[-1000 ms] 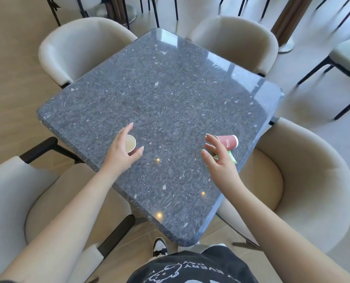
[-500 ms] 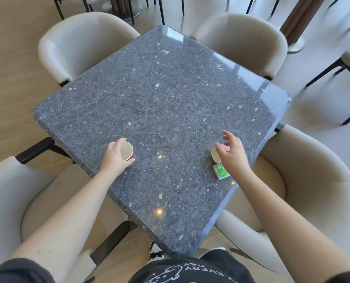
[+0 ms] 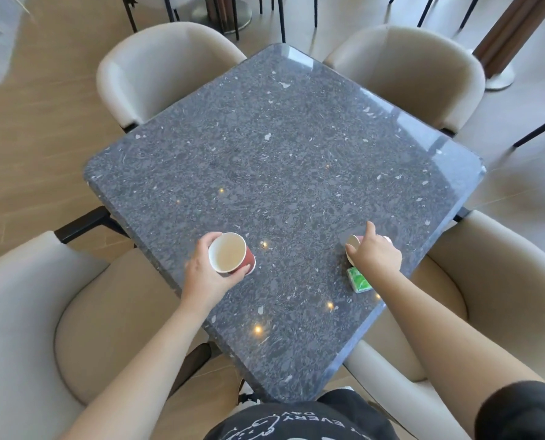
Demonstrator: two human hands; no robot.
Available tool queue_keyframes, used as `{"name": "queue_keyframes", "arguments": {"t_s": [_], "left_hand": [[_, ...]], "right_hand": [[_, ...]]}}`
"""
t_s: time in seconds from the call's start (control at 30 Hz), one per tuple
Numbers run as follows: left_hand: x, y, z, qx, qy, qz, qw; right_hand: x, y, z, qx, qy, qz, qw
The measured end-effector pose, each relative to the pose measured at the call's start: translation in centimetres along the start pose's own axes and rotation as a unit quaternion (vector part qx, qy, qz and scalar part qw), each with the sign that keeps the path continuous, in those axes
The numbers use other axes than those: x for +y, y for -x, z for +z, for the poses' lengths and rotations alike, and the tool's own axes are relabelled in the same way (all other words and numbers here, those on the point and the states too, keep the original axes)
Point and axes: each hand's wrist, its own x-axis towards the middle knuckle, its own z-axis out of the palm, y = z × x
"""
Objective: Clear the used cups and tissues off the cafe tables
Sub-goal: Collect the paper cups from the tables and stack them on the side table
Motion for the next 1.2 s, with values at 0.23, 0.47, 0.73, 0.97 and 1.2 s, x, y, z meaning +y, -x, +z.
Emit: {"name": "queue_keyframes", "arguments": {"t_s": [0.23, 0.47, 0.73, 0.97, 1.2], "left_hand": [[2.2, 1.4, -0.3, -0.034, 0.040, 0.048, 0.997], [2.7, 1.7, 0.8, -0.060, 0.050, 0.068, 0.995], [4.4, 2.2, 1.6, -0.088, 0.044, 0.123, 0.988], [5.1, 3.3, 0.5, -0.109, 0.061, 0.126, 0.984], [4.8, 5.1, -0.8, -0.116, 0.061, 0.128, 0.983]], "right_hand": [[0.5, -1.1, 0.0, -0.009, 0.039, -0.009, 0.999], [-0.8, 1.6, -5.6, 0.070, -0.024, -0.027, 0.997], [-5.3, 11.7, -9.8, -0.041, -0.374, -0.209, 0.903], [-6.1, 13.8, -8.3, -0.074, -0.308, -0.189, 0.930], [-6.8, 16.5, -7.7, -0.110, -0.299, -0.169, 0.933]]}}
